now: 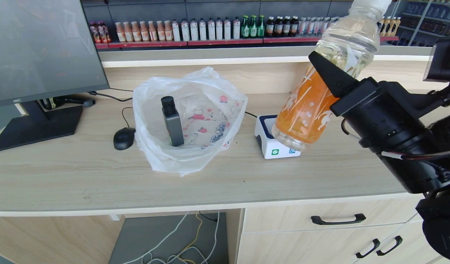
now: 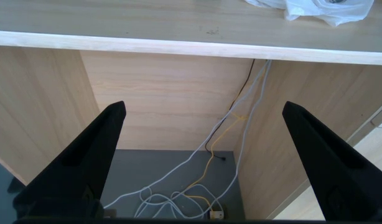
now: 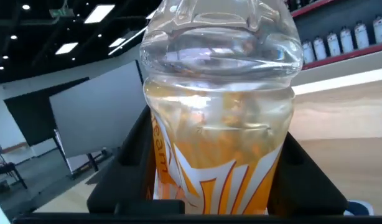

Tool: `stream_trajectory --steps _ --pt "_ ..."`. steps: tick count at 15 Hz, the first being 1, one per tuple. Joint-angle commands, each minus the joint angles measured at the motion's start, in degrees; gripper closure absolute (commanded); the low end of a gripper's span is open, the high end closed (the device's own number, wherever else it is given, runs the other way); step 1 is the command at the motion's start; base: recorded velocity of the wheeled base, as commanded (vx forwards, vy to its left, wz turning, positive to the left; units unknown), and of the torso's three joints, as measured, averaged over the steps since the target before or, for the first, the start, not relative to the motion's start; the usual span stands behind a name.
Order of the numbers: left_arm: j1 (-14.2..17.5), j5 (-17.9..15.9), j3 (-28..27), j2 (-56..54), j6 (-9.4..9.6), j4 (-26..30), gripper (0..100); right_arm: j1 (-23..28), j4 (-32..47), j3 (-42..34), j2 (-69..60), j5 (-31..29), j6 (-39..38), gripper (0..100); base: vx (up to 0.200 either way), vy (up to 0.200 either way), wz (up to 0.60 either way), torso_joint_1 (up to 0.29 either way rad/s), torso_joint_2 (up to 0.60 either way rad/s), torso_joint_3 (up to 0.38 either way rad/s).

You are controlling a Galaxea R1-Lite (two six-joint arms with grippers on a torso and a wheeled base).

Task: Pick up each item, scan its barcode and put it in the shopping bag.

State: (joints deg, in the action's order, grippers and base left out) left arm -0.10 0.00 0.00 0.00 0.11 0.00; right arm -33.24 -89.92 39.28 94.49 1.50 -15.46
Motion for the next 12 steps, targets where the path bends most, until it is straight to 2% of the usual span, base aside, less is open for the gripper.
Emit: stream_trajectory --steps 1,5,7,12 --pt "0.0 0.0 0.0 0.0 -0.02 0.0 0 -2.3 -0.1 -2.2 -2.9 0.3 4.4 100 0.000 0.000 0.00 0.000 0.00 0.000" --pt "0.1 0.0 0.0 0.0 -0.02 0.0 0 -2.8 -0.1 -5.0 -3.3 0.6 13.1 100 0.000 0.000 0.00 0.000 0.00 0.000" --pt "0.0 0.0 0.0 0.0 -0.02 0.0 0 -5.4 -0.1 -5.6 -3.3 0.9 19.3 100 0.000 0.000 0.00 0.000 0.00 0.000" --pt "0.1 0.0 0.0 0.0 -0.02 0.0 0 -5.3 -0.1 -10.1 -3.3 -0.8 19.7 100 0.000 0.000 0.00 0.000 0.00 0.000"
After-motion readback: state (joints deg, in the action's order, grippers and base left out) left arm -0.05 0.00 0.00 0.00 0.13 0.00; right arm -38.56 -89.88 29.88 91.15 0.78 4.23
